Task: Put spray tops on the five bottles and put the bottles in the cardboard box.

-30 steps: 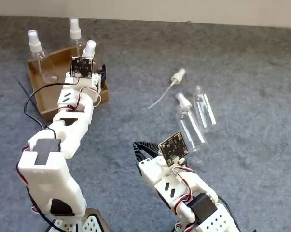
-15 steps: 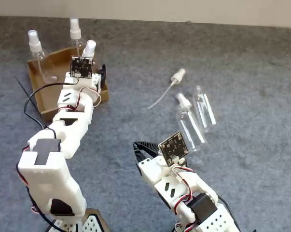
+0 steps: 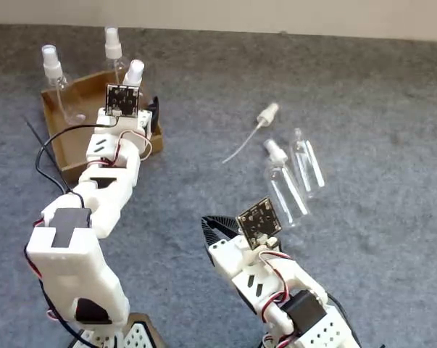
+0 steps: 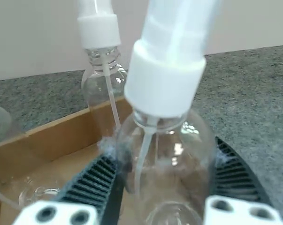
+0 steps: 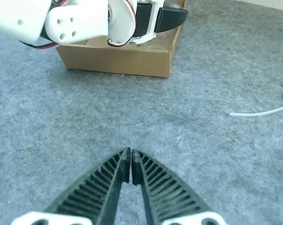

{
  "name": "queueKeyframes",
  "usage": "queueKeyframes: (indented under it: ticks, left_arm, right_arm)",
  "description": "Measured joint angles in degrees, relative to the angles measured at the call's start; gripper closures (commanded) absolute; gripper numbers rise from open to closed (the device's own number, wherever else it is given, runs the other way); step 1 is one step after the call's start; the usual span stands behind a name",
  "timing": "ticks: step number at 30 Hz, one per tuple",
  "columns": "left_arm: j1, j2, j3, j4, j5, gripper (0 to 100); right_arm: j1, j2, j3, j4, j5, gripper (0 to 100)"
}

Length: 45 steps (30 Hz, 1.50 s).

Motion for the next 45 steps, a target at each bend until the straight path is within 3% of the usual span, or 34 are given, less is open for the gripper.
queueKeyframes:
  ticks: [30, 37, 45]
  left_arm:
    - [0.0, 0.0, 0.0, 2.29, 0.0, 85]
    - [0.0, 0.0, 0.0, 2.29, 0.0, 71]
    - [0.0, 0.0, 1.41, 2.29, 0.0, 69]
  right_arm:
    - [0.0, 0.0, 0.0, 0.0, 0.0, 99.3]
    - [0.0, 0.0, 0.0, 0.0, 0.0, 99.3]
    - [0.0, 0.0, 0.0, 0.0, 0.0, 99.3]
